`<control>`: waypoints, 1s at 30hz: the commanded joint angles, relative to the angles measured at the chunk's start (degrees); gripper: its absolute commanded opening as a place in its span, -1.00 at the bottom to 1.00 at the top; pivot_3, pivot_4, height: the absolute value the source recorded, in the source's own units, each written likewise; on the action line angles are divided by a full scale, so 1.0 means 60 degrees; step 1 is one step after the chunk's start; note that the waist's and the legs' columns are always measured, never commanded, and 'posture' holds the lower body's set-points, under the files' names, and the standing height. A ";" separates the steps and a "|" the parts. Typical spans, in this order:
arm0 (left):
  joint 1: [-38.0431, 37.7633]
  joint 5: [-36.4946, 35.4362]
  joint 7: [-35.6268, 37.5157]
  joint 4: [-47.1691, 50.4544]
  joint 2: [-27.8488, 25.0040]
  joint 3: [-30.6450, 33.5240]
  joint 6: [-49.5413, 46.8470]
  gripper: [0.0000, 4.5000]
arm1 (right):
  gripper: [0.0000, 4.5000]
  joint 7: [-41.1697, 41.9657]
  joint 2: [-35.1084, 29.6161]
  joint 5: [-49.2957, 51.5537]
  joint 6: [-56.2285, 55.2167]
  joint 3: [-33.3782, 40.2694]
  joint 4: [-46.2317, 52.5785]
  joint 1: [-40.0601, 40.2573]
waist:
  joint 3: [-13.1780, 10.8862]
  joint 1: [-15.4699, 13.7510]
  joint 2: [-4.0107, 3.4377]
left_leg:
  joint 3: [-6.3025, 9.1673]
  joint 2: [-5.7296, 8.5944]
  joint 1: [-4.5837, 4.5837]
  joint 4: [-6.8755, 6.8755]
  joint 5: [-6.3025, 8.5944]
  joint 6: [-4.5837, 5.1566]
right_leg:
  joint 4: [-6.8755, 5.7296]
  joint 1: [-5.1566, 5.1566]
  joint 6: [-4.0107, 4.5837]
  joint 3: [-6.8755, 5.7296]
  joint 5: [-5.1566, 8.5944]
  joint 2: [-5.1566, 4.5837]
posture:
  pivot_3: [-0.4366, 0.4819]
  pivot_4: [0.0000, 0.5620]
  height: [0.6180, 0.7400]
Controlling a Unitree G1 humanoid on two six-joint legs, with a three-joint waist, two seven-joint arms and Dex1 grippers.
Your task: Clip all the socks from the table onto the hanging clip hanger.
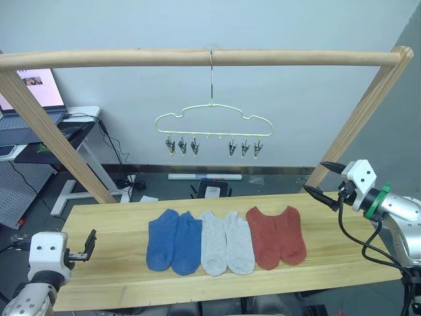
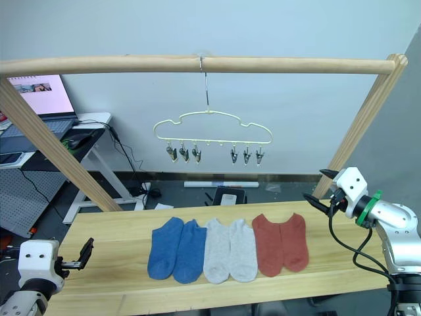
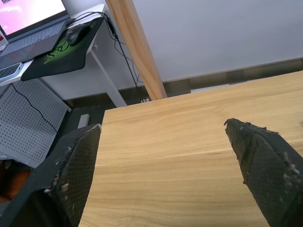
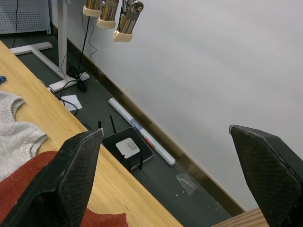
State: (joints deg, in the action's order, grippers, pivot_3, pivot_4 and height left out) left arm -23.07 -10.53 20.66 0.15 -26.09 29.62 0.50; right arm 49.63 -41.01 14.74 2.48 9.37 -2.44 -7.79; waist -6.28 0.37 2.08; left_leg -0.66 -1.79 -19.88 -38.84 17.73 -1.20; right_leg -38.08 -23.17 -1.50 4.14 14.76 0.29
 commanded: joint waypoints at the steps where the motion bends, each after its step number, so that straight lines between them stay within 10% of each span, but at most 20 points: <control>1: -0.0013 -0.0102 -0.0013 0.0359 -0.0025 0.0116 0.0087 1.00 | 0.99 -0.0023 0.0018 0.0071 -0.0173 0.0089 0.0298 -0.0146 | 0.0000 0.0001 0.0000 | 0.0000 0.0000 0.0000 0.0000 0.0000 0.0000 | 0.0000 0.0000 0.0000 0.0000 0.0000 0.0000 | 0.07 -0.76 1.00; 30: 0.0861 -0.1119 0.1791 0.1071 -0.0422 -0.0605 -0.0405 1.00 | 0.99 -0.0235 0.0223 0.0256 0.0363 -0.0081 0.2342 0.1046 | 0.0003 0.0211 -0.0001 | -0.0017 0.0002 0.0001 -0.0002 0.0000 0.0000 | -0.0003 0.0001 -0.0011 0.0000 0.0007 0.0007 | -0.11 -0.73 1.00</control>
State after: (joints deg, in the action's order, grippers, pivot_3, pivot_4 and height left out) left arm -18.88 -16.04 30.97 4.02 -27.74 26.17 -1.77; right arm 47.93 -39.01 14.82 3.74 8.68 8.02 -1.09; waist -6.26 1.64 2.07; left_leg -0.75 -1.79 -19.87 -38.85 17.73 -1.20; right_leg -38.10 -23.17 -1.56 4.15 14.79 0.35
